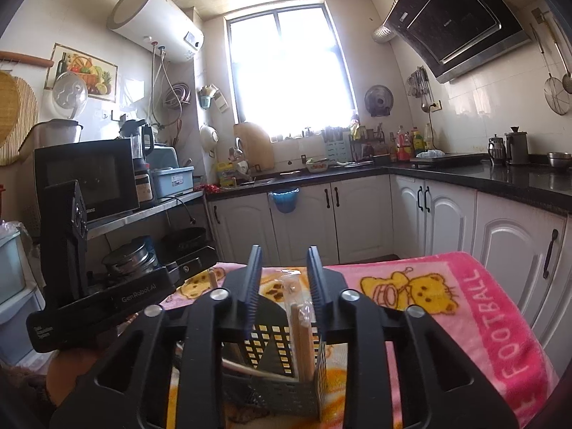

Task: Organize utensils
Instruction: 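Open both tools to release the chopsticks inside the basket, then withdraw both tools and lower them toward the remaining chopsticks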

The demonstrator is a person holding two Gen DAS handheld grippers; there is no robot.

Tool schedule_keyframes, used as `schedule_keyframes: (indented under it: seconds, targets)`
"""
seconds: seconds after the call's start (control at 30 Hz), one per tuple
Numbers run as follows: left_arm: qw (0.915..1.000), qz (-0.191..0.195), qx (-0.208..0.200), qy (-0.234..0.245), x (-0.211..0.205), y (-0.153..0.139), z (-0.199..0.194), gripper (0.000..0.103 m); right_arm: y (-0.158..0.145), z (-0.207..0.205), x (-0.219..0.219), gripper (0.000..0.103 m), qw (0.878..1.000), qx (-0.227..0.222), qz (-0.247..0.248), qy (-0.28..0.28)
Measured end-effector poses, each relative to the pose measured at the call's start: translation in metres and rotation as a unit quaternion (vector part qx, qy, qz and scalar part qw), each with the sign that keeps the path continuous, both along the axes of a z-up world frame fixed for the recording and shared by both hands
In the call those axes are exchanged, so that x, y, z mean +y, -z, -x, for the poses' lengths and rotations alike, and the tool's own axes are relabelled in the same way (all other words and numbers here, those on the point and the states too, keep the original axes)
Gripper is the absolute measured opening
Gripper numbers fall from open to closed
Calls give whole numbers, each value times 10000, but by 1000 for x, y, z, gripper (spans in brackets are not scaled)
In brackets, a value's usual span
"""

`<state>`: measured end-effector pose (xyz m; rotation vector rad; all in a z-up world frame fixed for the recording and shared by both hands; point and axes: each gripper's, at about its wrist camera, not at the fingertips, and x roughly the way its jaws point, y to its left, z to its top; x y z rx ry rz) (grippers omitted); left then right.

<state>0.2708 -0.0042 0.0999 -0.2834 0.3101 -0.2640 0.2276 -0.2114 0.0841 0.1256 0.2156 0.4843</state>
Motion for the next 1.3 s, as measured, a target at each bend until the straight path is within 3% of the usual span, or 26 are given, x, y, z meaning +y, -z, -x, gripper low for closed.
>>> schedule_keyframes:
  seconds: [0.1,0.6,0.77,1.07,1.3]
  targets:
    - [10000,-5,32,31,0,1,0,6,-1,7,-2,34,10000,14,-6,15]
    - [9996,52,263,106,7,1,21,38,6,27,-21,44,9990,424,28,105]
    - [9995,113,280,75,12,-3,30,59,11,34,-27,48,9982,572,53,148]
    - [9992,353,208,0,28,-14,52,87,14,45,-35,55,9974,693,79,193]
    - [9991,370,191,24,33,-17,72,92,20,54,-35,55,9965,816,154,126]
